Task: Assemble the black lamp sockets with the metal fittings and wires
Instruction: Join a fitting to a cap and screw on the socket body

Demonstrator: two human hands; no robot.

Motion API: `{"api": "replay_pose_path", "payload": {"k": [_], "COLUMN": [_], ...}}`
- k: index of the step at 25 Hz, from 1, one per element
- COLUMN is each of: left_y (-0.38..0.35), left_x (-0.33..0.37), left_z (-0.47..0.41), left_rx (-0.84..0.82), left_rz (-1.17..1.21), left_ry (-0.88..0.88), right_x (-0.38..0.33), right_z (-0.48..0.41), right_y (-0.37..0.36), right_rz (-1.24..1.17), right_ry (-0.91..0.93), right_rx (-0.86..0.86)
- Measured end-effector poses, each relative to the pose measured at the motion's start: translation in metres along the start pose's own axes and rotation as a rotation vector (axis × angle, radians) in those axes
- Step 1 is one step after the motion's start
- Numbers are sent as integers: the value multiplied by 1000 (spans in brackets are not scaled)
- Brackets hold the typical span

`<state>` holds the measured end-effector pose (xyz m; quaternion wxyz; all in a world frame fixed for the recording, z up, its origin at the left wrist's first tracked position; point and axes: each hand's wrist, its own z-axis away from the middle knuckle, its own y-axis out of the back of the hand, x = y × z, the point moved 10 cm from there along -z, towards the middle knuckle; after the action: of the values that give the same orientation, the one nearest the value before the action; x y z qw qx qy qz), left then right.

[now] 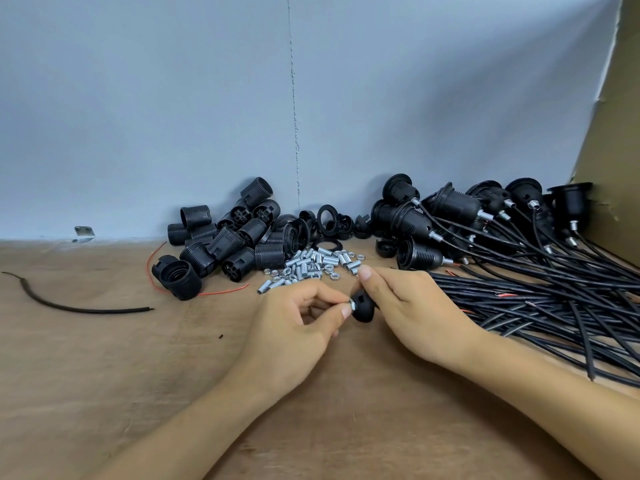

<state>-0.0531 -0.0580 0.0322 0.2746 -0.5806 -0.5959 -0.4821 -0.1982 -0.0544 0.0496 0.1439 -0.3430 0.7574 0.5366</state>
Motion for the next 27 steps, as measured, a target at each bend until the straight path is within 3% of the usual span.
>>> {"api": "replay_pose_path", "payload": {"k": [3,7,9,13,20,24,27], "left_y": [11,4,3,2,1,0,-1], "left_x": [-19,-34,-34,-34,-33,-34,-34], "left_z": [-6,-7,-8,-9,-8,-8,-9], "left_rx": [65,11,1,-12,-18,-10,-10], "left_rz": [84,120,114,51,52,57,50], "left_ry": [134,246,255,269,277,278,271], "right_x": [15,12,24,51,55,55,42], "right_z": [-4,-13,-19,-7,-2,-7,-16], "right_y": [20,64,72,47,60,61,55], "right_rz": [16,36,122,397,611,604,443], "right_ry": [-111,-103,-185,-344,-387,-332,-226], "right_rx": [95,217,79,-389,-551,-468,-313]}}
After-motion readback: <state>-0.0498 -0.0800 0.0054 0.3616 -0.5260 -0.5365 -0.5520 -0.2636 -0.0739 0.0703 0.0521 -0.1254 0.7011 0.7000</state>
